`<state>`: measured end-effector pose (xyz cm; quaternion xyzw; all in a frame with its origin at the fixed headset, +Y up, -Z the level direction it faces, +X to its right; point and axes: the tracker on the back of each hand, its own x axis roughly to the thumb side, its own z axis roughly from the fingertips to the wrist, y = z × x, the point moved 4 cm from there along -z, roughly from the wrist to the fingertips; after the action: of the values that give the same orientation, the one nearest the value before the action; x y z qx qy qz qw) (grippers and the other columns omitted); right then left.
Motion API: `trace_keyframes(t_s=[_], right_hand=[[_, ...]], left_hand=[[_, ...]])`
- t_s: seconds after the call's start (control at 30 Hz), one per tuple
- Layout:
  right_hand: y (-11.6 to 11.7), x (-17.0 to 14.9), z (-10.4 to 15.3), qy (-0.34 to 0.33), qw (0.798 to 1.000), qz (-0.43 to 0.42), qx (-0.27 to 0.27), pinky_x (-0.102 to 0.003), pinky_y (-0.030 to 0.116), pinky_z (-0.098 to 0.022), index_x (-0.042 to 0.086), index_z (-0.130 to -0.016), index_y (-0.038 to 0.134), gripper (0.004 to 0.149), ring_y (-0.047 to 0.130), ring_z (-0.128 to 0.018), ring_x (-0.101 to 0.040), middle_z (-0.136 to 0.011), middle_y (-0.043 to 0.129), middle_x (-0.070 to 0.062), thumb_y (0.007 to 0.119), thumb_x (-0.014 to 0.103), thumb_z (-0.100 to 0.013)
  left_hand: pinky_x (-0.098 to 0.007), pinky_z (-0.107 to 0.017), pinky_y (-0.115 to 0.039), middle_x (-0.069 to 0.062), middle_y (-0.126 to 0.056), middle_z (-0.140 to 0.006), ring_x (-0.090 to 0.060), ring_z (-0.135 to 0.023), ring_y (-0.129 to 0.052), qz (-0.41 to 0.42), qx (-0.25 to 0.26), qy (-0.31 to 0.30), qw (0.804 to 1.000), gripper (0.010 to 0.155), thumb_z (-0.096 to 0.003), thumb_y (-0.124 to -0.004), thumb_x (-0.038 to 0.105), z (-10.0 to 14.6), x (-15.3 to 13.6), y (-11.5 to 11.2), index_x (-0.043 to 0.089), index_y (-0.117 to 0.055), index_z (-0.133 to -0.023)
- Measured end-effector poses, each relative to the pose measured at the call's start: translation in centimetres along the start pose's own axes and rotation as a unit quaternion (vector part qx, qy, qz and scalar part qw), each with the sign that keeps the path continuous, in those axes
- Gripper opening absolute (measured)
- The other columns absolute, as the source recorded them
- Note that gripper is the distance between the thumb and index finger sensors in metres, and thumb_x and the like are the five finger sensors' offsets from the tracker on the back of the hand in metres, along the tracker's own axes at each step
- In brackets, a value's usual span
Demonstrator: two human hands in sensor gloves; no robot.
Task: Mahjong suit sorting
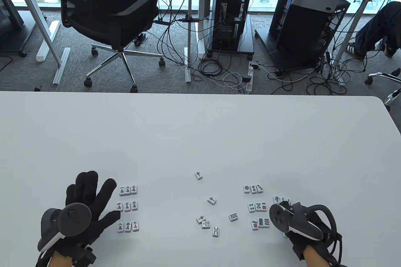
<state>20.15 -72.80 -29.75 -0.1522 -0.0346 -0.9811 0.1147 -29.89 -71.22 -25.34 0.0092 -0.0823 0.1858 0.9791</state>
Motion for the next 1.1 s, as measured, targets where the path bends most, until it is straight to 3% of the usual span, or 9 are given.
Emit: trace_keyframes(t_s=[0.07, 0.17, 0.33, 0.57, 0.73, 0.83, 0.93, 1.0, 1.1], right_hand=[[-1.2, 3.2, -0.9, -0.04, 0.998, -0.055, -0.006, -0.028, 0.084, -0.011, 0.005, -0.087, 0.08, 0.058, 0.093, -0.014, -0.013, -0.043, 0.1, -0.004, 0.081, 0.04, -0.041], [-2.1, 8.8, -2.6, -0.081, 0.988, -0.131, 0.033, -0.03, 0.083, -0.009, 0.002, -0.085, 0.081, 0.058, 0.092, -0.012, -0.014, -0.041, 0.1, -0.006, 0.081, 0.04, -0.04], [-2.3, 15.4, -5.3, -0.111, 0.993, -0.023, 0.04, -0.029, 0.082, -0.007, 0.004, -0.082, 0.084, 0.05, 0.091, -0.009, -0.013, -0.037, 0.1, -0.005, 0.078, 0.036, -0.044], [-1.0, 17.7, -6.2, -0.103, 0.991, 0.073, 0.053, -0.028, 0.081, -0.004, 0.003, -0.074, 0.089, 0.052, 0.089, -0.005, -0.011, -0.032, 0.099, -0.003, 0.08, 0.042, -0.041], [-1.5, 19.9, -3.8, -0.136, 0.985, 0.103, 0.019, -0.027, 0.081, -0.004, 0.004, -0.071, 0.091, 0.048, 0.089, -0.004, -0.01, -0.03, 0.099, -0.001, 0.082, 0.04, -0.04], [-1.9, 20.6, -2.9, -0.153, 0.985, 0.078, 0.012, -0.027, 0.081, -0.004, 0.004, -0.071, 0.091, 0.049, 0.089, -0.005, -0.01, -0.031, 0.099, -0.002, 0.082, 0.041, -0.04], [-2.9, 20.5, -2.4, -0.184, 0.981, 0.055, -0.028, -0.029, 0.082, -0.008, 0.007, -0.077, 0.087, 0.048, 0.09, -0.009, -0.011, -0.036, 0.099, -0.002, 0.084, 0.036, -0.039], [-3.2, 20.5, -1.9, -0.241, 0.969, 0.036, -0.043, -0.029, 0.084, -0.012, 0.015, -0.089, 0.078, 0.055, 0.092, -0.014, -0.013, -0.041, 0.099, -0.002, 0.086, 0.033, -0.038], [-2.5, 20.4, -1.9, -0.271, 0.962, 0.037, -0.011, -0.029, 0.084, -0.015, 0.026, -0.101, 0.058, 0.07, 0.093, -0.018, -0.013, -0.046, 0.099, -0.002, 0.087, 0.032, -0.037]], left_hand=[[-0.054, -0.077, -0.001, 0.016, 0.014, -0.108, -0.016, -0.108, 0.015, -0.001, 0.0, -0.003, 1.0, 0.082, -0.0394, -0.063, 0.074, 0.0, 0.2, 0.0, 0.049, -0.023, -0.107], [-0.054, -0.077, -0.001, 0.016, 0.014, -0.108, -0.016, -0.108, 0.015, -0.003, -0.001, -0.007, 1.0, 0.083, -0.0393, -0.063, 0.074, 0.0, 0.3, 0.0, 0.049, -0.023, -0.107], [-0.054, -0.077, -0.001, 0.016, 0.014, -0.108, -0.016, -0.108, 0.015, 0.002, 0.005, -0.014, 1.0, 0.083, -0.0393, -0.063, 0.074, 0.2, 0.6, 0.3, 0.049, -0.023, -0.107], [-0.054, -0.077, -0.001, 0.016, 0.014, -0.108, -0.016, -0.108, 0.015, 0.007, 0.011, -0.023, 1.0, 0.083, -0.0394, -0.063, 0.074, 0.3, 1.0, 0.6, 0.049, -0.023, -0.107], [-0.054, -0.077, -0.001, 0.016, 0.015, -0.108, -0.016, -0.108, 0.015, -0.002, 0.004, -0.024, 1.0, 0.083, -0.0393, -0.063, 0.073, 0.3, 1.2, 0.2, 0.049, -0.023, -0.107], [-0.054, -0.077, -0.001, 0.016, 0.015, -0.108, -0.016, -0.108, 0.015, 0.001, 0.006, -0.024, 1.0, 0.083, -0.0394, -0.063, 0.073, 0.3, 1.1, 0.3, 0.049, -0.023, -0.107], [-0.054, -0.077, -0.001, 0.016, 0.015, -0.108, -0.016, -0.107, 0.015, 0.0, 0.005, -0.024, 1.0, 0.083, -0.0394, -0.063, 0.073, 0.3, 1.0, 0.2, 0.048, -0.023, -0.107], [-0.054, -0.077, -0.001, 0.016, 0.015, -0.108, -0.016, -0.108, 0.015, -0.001, 0.005, -0.025, 1.0, 0.083, -0.0393, -0.063, 0.073, 0.3, 1.1, 0.2, 0.049, -0.024, -0.107], [-0.054, -0.077, -0.001, 0.016, 0.015, -0.108, -0.016, -0.108, 0.015, 0.002, 0.007, -0.025, 1.0, 0.083, -0.0394, -0.063, 0.073, 0.3, 1.0, 0.2, 0.049, -0.023, -0.107]])
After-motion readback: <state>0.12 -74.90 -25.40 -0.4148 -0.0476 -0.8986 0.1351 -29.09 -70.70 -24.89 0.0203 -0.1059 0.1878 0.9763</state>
